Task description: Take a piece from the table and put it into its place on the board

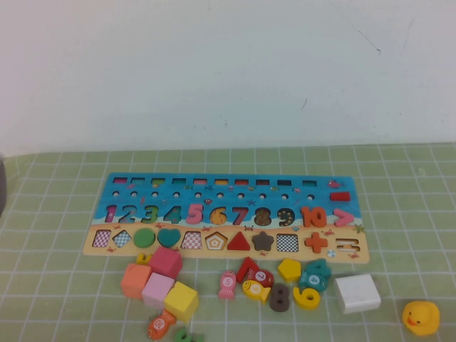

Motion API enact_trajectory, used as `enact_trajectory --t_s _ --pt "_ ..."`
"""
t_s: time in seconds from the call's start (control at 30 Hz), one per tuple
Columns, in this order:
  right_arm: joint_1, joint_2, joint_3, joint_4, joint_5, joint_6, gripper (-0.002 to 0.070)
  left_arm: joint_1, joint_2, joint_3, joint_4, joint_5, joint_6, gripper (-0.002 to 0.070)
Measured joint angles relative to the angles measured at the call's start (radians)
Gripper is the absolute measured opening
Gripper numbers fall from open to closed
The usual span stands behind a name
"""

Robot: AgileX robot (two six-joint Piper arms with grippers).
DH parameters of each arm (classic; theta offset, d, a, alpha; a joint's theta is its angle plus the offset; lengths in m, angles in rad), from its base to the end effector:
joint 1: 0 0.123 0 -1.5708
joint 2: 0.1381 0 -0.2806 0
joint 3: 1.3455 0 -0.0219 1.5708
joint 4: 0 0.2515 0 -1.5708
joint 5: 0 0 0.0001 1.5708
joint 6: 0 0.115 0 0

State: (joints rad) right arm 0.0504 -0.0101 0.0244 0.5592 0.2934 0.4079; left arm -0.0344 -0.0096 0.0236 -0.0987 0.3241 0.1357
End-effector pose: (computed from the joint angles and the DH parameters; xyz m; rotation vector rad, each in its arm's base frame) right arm 0.0818 0.0218 0.1788 0.6847 1.6938 0.8532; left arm 0.0821 -0.0064 0.1707 0.0918 1.8178 -0.0231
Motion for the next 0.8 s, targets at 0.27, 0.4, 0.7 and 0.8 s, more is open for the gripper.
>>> enact_trajectory --t_s 0.27,0.4,0.7,0.8 --pt "0.0 0.076 -0.294 -0.039 0.234 -0.602 -0.0001 0.0 0.0 0.0 0.0 0.0 0.0 -0.0001" --pt "0.0 0.324 -0.574 -0.114 0.485 -0.921 -0.0001 0.0 0.0 0.0 0.0 0.0 0.0 -0.0001" --pt "0.026 0.751 -0.98 -0.129 0.817 -1.312 -0.0001 0.0 0.0 0.0 0.0 0.0 0.0 -0.0001" --pt "0.095 0.88 -1.063 -0.136 0.842 -1.357 -0.0001 0.0 0.0 0.0 0.0 0.0 0.0 -0.0001"
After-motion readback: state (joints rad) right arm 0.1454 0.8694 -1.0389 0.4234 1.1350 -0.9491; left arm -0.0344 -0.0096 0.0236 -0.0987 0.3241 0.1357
